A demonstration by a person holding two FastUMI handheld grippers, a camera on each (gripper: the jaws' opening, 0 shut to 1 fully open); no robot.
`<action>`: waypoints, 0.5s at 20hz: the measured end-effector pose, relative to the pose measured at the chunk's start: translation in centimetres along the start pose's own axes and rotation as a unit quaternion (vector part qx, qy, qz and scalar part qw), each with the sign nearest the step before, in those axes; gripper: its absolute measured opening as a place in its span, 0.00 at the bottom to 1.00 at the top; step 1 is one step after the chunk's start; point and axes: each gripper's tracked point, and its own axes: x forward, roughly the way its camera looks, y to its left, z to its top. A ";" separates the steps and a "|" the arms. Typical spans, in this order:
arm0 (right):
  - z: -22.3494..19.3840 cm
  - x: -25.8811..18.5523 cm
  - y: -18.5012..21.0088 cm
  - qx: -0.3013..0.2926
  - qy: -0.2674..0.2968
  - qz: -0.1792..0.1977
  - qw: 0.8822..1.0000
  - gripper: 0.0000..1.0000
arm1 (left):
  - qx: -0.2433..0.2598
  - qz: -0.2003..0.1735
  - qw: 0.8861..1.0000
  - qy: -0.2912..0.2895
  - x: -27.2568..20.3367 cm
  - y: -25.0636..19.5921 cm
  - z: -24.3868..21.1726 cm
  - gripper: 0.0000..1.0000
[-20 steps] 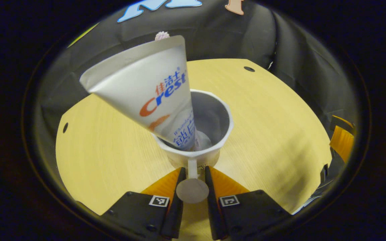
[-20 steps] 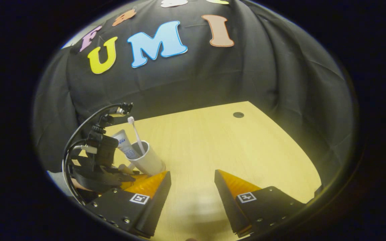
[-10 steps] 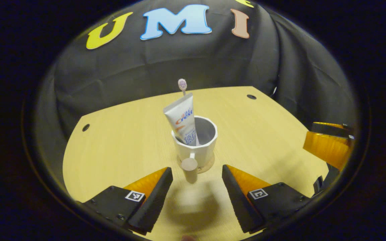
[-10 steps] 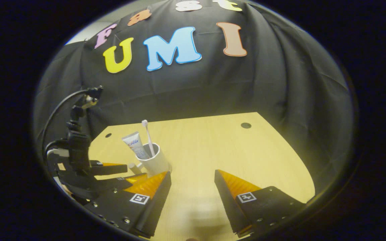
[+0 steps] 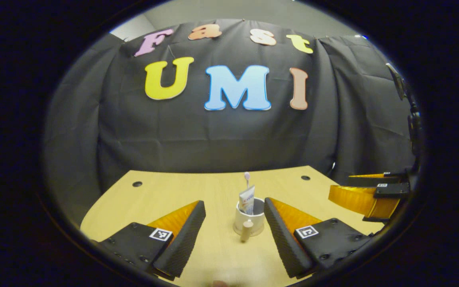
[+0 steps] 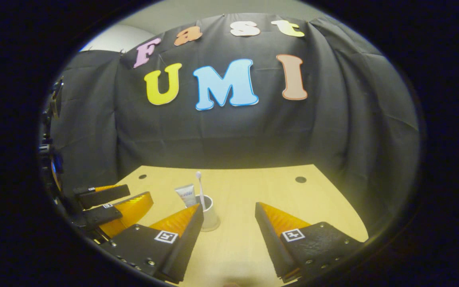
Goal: Put the toothbrush and toothpaste on the desktop into the cup, then pick up the cup and place it on the coaster on the desktop.
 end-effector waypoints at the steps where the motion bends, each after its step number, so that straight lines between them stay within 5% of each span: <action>1: 0.5 -0.4 0.5 -0.004 -0.010 0.001 1.000 0.79 | 0.000 0.001 1.000 -0.016 -0.6 0.4 1.0 1.00; 10: 3.2 -2.7 4.3 -0.058 -0.086 -0.034 0.994 0.79 | 0.004 -0.002 0.997 -0.080 -3.6 1.7 6.6 0.95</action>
